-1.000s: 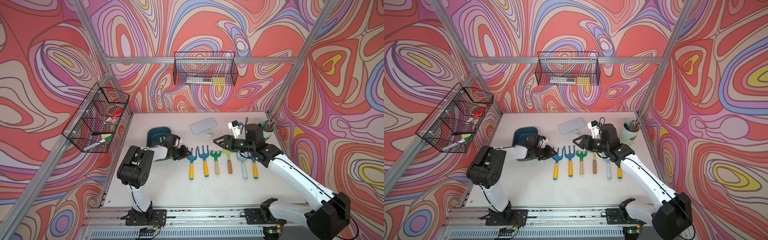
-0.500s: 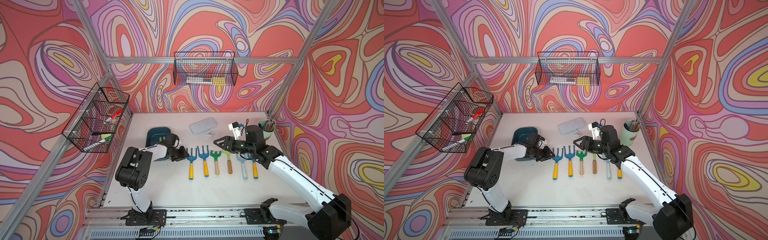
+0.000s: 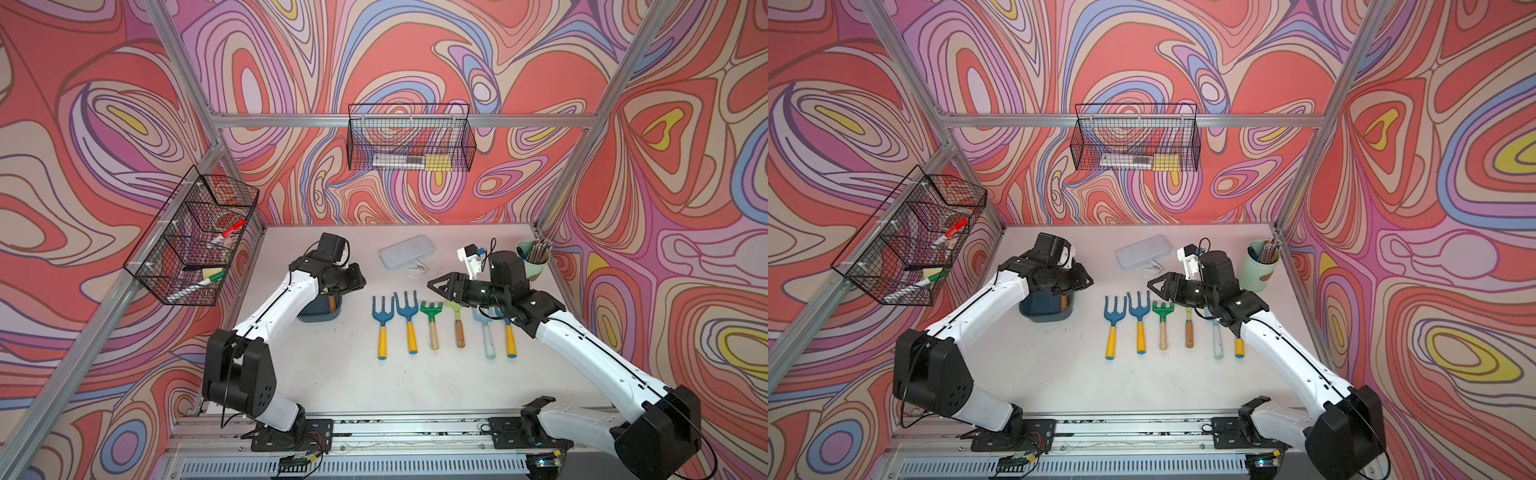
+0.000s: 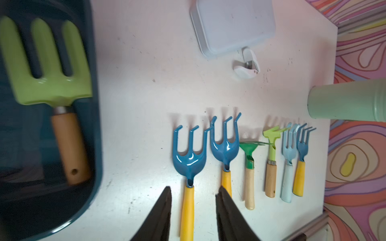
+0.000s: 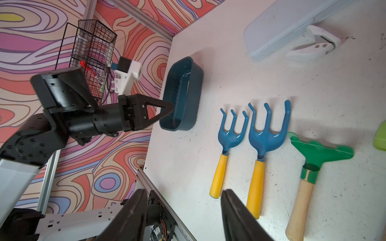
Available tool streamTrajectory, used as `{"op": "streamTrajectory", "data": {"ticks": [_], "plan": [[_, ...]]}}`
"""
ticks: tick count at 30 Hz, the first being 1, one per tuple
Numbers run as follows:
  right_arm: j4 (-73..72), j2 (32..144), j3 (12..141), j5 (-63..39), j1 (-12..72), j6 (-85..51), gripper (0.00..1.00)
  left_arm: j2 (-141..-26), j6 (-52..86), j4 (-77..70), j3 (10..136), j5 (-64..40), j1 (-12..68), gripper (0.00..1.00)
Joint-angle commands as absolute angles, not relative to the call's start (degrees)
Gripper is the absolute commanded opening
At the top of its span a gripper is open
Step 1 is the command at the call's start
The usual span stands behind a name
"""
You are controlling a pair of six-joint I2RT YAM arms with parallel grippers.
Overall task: Take the hand rake out of the storage box
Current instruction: Place the rake at the center of the board, then pick up the rake from the storage box.
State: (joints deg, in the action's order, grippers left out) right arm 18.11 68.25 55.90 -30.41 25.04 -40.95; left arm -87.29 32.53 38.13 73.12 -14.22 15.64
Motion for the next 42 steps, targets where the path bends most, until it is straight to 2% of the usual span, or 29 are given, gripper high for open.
{"op": "streamTrajectory", "data": {"ticks": [1, 5, 18, 28, 42], "plan": [[19.0, 69.6, 56.2, -29.3, 26.0, -39.7, 0.58, -87.8, 29.6, 49.3, 71.9, -6.2, 11.2, 0.42], [18.8, 71.4, 57.2, -28.2, 28.3, -39.4, 0.58, -90.0, 27.7, 48.4, 69.7, -7.3, 7.7, 0.40], [14.5, 73.9, 57.2, -28.6, 31.6, -41.7, 0.58, -100.2, 27.0, 45.5, 70.9, -2.6, 7.4, 0.42], [12.7, 74.3, 56.9, -28.9, 32.8, -42.8, 0.58, -104.1, 24.5, 40.1, 72.3, -8.7, 5.3, 0.42], [11.5, 77.6, 59.1, -28.9, 35.3, -43.0, 0.58, -108.3, 22.1, 38.8, 73.6, -8.0, 5.0, 0.42]]}}
